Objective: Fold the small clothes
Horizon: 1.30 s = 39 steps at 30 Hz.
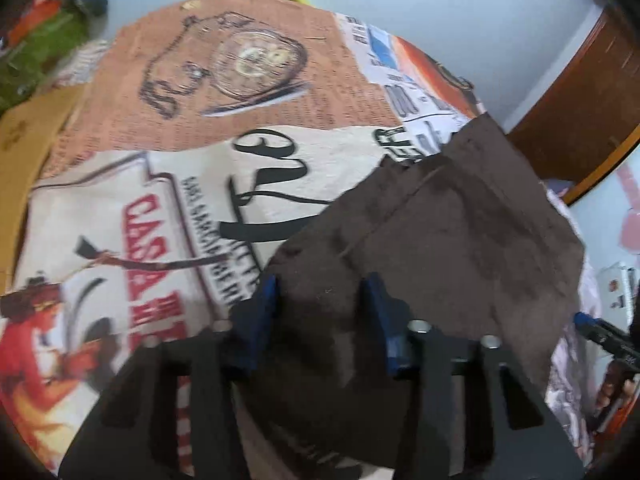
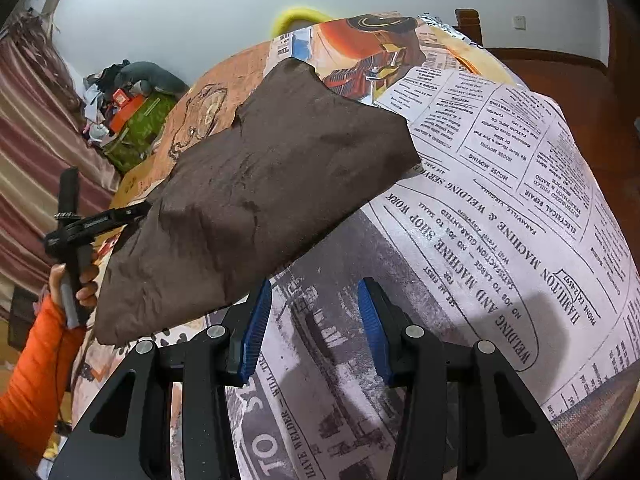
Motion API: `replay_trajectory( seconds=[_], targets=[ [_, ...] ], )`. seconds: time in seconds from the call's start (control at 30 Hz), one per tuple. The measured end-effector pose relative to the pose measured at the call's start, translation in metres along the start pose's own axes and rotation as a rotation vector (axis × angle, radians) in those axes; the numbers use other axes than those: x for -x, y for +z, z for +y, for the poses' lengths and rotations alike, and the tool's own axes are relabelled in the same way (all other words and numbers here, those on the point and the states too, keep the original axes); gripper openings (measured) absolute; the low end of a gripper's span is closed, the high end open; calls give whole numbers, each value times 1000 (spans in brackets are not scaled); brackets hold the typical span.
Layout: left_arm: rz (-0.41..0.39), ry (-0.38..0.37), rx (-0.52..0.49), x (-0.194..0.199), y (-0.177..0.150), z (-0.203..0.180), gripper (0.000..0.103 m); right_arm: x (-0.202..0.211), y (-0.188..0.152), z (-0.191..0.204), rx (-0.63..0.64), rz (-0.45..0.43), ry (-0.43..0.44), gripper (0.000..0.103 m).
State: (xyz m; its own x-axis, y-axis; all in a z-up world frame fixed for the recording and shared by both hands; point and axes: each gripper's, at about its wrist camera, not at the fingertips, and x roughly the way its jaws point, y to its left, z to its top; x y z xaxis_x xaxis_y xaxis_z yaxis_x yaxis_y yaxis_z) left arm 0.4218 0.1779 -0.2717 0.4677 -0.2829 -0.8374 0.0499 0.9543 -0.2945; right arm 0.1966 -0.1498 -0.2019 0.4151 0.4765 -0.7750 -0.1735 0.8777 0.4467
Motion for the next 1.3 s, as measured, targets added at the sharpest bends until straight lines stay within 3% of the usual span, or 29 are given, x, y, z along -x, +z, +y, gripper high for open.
replay_trajectory(
  seconds=[0.03,0.13,0.33,0.57,0.9,1.23,1.3],
  targets=[
    [1,-22,5,-1,1,-1,23,0,1,1,7,1,-3,41],
    [-5,-21,19,1,0,-6,13,2,2,5,27,-15,-15,41],
    [-4,70,27,24,-17,-17,10,4,-4,6,21,-9,8,41],
    [44,166,27,58,-68,-36,10,11,-14,11,19,7,26,41],
    [103,114,49,81,-134,-71,10,18,-32,32,83,72,46,41],
    [87,59,28,97,-163,-115,10,45,-42,36,111,40,26,42],
    [92,30,31,99,-166,-122,10,48,-44,37,115,36,21,47]
  ],
)
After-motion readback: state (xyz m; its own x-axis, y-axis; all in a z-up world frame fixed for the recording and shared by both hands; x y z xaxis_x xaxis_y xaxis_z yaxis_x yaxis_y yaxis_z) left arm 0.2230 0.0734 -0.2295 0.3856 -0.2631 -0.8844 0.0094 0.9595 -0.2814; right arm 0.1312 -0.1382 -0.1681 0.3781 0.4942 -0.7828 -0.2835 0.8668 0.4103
